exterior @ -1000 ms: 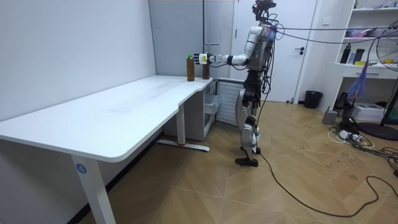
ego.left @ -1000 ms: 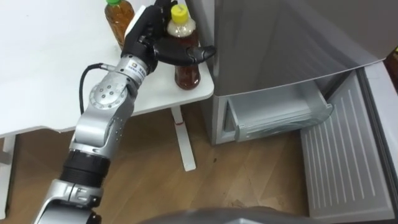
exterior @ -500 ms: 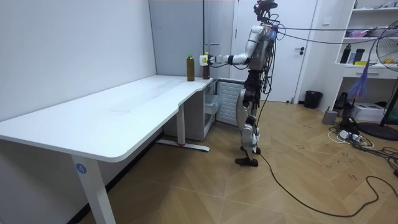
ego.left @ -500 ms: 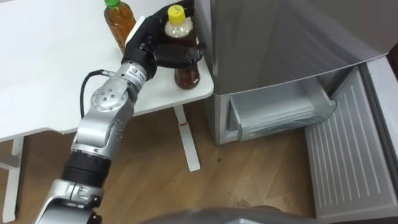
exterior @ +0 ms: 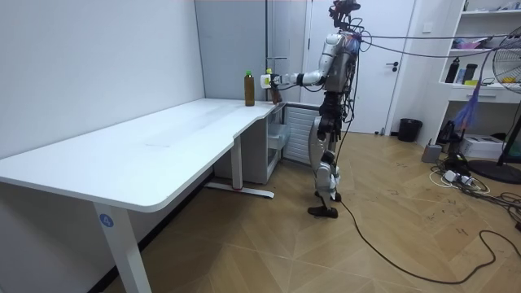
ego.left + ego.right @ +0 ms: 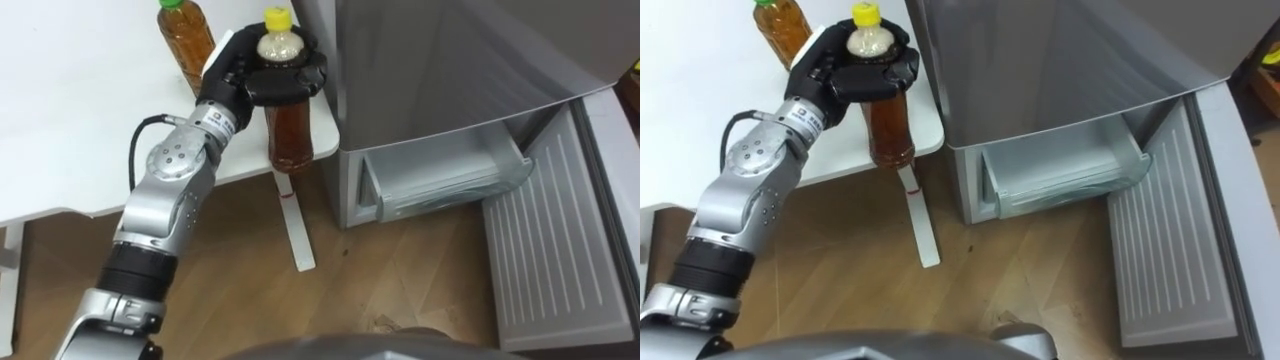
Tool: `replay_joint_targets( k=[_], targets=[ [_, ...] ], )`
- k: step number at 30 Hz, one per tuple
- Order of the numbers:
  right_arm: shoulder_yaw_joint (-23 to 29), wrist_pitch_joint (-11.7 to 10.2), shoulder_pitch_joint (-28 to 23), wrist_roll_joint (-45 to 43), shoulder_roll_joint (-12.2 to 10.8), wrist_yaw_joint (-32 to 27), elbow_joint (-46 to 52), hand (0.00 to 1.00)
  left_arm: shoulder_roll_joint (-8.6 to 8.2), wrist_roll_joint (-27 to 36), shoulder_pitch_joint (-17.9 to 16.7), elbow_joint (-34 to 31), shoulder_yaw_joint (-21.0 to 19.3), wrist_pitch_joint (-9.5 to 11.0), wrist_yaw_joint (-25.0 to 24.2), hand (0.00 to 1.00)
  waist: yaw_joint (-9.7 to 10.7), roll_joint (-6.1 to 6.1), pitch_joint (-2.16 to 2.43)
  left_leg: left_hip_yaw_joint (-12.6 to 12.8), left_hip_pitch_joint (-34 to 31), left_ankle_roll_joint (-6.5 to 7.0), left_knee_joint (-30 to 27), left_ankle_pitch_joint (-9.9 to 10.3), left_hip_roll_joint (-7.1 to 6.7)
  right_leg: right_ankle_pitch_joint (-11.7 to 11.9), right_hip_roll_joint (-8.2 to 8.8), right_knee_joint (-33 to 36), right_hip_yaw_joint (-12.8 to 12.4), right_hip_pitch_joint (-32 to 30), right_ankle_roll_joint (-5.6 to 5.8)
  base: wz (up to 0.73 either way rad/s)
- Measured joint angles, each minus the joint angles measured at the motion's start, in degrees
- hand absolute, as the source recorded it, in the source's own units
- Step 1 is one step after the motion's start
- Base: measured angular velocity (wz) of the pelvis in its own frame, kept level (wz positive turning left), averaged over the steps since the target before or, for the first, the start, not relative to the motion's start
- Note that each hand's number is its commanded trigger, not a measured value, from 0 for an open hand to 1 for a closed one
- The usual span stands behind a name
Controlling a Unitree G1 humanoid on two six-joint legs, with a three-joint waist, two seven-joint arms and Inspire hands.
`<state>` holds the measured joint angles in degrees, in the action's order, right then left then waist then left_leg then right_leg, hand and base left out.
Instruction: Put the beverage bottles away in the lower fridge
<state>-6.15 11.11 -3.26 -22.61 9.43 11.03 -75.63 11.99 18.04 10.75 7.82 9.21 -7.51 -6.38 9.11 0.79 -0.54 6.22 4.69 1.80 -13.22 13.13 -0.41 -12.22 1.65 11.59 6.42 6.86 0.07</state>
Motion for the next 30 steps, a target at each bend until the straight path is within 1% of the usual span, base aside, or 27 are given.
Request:
replay_joint_targets(
  k=[4,10,15,17,18,19,22,25,28,30],
  targets=[
    [0.12,0.00,0.02,-0.05,0.01,0.01,0.07,0.00,0.30,0.05,0.00,-1.53,0.00,-0.62,0.14,1.00,-0.05,-0.28,0.08,-0.13,-0.04,0.00,-0.02,0.00,-0.01,0.00,0.02,0.00,0.01,0.01,0.00,0.00],
    [0.24,0.00,-0.01,-0.05,0.02,-0.04,0.57,0.00,0.42,0.27,0.00,-5.59,0.02,-0.65,0.65,1.00,-0.09,-0.82,0.31,-0.16,0.01,0.02,-0.02,-0.01,-0.07,0.00,0.08,0.00,-0.01,0.04,0.00,0.00],
    [0.80,-0.01,0.23,-0.16,0.04,-0.35,0.85,0.00,0.41,0.31,-0.01,-8.69,0.01,-0.72,0.71,1.00,-0.23,-0.82,0.32,-0.43,-0.03,0.06,-0.02,-0.04,-0.24,0.00,0.11,0.02,0.18,0.02,0.00,0.00],
    [0.79,-0.01,0.29,-0.16,0.04,-0.44,0.80,0.00,0.36,0.30,-0.02,-10.17,0.01,-0.74,0.50,1.00,-0.70,-0.82,0.32,-0.47,0.00,0.06,-0.02,-0.05,-0.25,0.00,0.08,0.02,0.22,0.06,0.00,0.00],
    [0.79,0.00,0.27,-0.15,0.05,-0.45,0.74,0.00,0.06,0.30,-0.04,-11.30,0.00,-0.75,0.36,1.00,-1.25,-0.79,0.33,-0.47,0.00,0.06,-0.02,-0.05,-0.26,0.00,0.08,0.01,0.31,0.08,0.00,0.00],
    [0.79,0.00,0.28,-0.15,0.05,-0.46,0.61,0.00,-0.16,0.30,-0.11,-12.34,0.00,-0.75,0.00,1.00,-1.63,-0.77,0.35,-0.63,0.00,0.06,-0.04,-0.05,-0.26,0.00,0.10,0.01,0.61,0.15,0.00,0.10],
    [0.66,-0.03,0.81,-0.14,0.04,-0.83,-0.02,0.00,-0.18,0.33,-0.30,-13.76,0.01,-0.75,-0.54,1.00,-1.93,-0.65,0.41,-1.64,0.05,0.06,-0.21,-0.05,-0.27,0.00,0.23,-0.13,1.73,0.38,0.00,0.12],
    [0.65,-0.32,1.45,-0.14,0.06,-1.84,-0.74,0.00,-0.20,0.20,-2.25,-16.45,0.02,-0.76,-0.98,1.00,-2.64,-0.26,0.66,-1.82,-0.02,0.06,-0.24,-0.05,-0.32,0.05,0.23,-0.84,1.92,0.66,-0.04,0.02],
    [0.65,-0.76,1.50,-0.09,0.05,-2.13,-1.48,0.00,-0.43,0.19,-4.71,-19.80,0.02,-0.75,-2.29,1.00,-3.14,-0.22,0.69,-2.50,0.07,0.06,-0.27,-0.05,-0.38,0.04,0.32,-1.21,2.69,1.22,-0.03,0.13],
    [0.65,-1.39,1.68,-0.06,0.06,-2.13,-2.09,0.00,-0.45,0.23,-5.18,-20.31,0.02,-0.75,-2.93,1.00,-3.33,-0.22,0.67,-3.10,0.01,0.05,-0.32,-0.05,-0.48,0.04,0.34,-1.59,3.17,1.58,-0.03,0.14]
  ],
)
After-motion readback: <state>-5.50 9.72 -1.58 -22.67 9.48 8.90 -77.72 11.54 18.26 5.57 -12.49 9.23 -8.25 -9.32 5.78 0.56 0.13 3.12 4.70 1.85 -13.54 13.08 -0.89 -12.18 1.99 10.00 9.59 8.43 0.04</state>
